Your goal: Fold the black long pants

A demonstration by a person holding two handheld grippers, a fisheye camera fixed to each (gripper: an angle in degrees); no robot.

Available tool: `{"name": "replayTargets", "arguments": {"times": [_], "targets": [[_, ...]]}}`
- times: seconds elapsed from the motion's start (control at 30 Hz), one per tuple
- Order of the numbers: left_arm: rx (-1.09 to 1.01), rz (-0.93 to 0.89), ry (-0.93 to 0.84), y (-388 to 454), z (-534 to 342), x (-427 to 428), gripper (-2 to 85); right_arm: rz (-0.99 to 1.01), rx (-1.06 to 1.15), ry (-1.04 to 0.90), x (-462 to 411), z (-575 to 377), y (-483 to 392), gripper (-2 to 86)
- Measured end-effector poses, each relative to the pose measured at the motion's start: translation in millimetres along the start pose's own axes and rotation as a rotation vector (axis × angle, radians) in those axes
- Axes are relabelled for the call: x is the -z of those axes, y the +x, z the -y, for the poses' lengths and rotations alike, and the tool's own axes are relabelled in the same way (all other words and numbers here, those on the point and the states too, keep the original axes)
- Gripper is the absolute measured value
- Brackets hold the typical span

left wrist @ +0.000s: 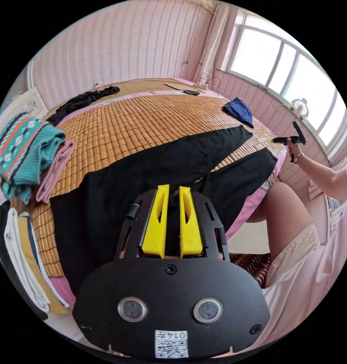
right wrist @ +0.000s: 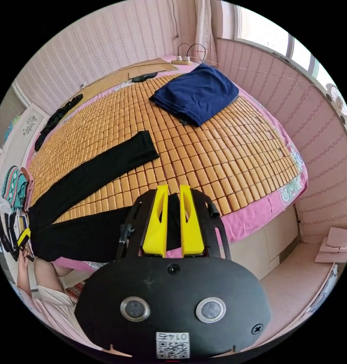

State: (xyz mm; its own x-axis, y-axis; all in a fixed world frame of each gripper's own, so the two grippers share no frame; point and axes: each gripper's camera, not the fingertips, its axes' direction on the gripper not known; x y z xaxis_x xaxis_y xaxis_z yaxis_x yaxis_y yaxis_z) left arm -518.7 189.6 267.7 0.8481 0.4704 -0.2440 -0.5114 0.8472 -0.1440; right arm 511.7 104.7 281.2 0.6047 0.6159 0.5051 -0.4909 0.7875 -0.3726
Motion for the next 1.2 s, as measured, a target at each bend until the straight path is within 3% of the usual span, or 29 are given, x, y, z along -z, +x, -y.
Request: {"name": "replayTargets", "arguments": {"times": [0.1,0.17,0.33,0.47,0.57,0.77,0.87,1.07,1.2], "targets": [[0.170,0.173,-0.030,-53.3,-52.4,35.5,7.3,0.106,0.207,0.019,-9.3,-8.9,-87.9,7.2],[0.290,0.210,-0.068,-82.1,-83.6,48.9,8.7,0.267,0.452,0.024,-24.5,-19.6,-190.9,10.7],[0.475,0.230,-0.073,-122.9,-144.9,66.9,10.9,0.539,0.832,-0.102,-76.0,-57.1,-438.8,11.2],[0.511,0.200,-0.057,-139.8,-170.8,60.3,11.8,0.586,1.138,-0.218,-114.3,-117.6,-655.5,11.1],[0.450,0.172,-0.103,-146.6,-180.5,46.6,12.3,0.501,1.282,-0.267,-142.9,-158.5,-772.2,11.1],[0.425,0.102,-0.101,-154.1,-201.0,43.8,11.5,0.328,1.316,-0.336,-214.7,-209.2,-894.2,11.1],[0.393,0.097,-0.098,-151.8,-208.4,46.5,9.2,0.227,1.308,-0.363,-246.9,-228.6,-918.1,6.4],[0.312,0.089,-0.105,-139.1,-212.6,55.6,3.4,0.205,1.417,-0.363,-252.1,-251.7,-941.9,0.4],[0.392,0.061,0.024,-146.5,-220.1,85.8,3.4,0.252,1.398,-0.277,-233.1,-241.8,-954.6,0.0]]}}
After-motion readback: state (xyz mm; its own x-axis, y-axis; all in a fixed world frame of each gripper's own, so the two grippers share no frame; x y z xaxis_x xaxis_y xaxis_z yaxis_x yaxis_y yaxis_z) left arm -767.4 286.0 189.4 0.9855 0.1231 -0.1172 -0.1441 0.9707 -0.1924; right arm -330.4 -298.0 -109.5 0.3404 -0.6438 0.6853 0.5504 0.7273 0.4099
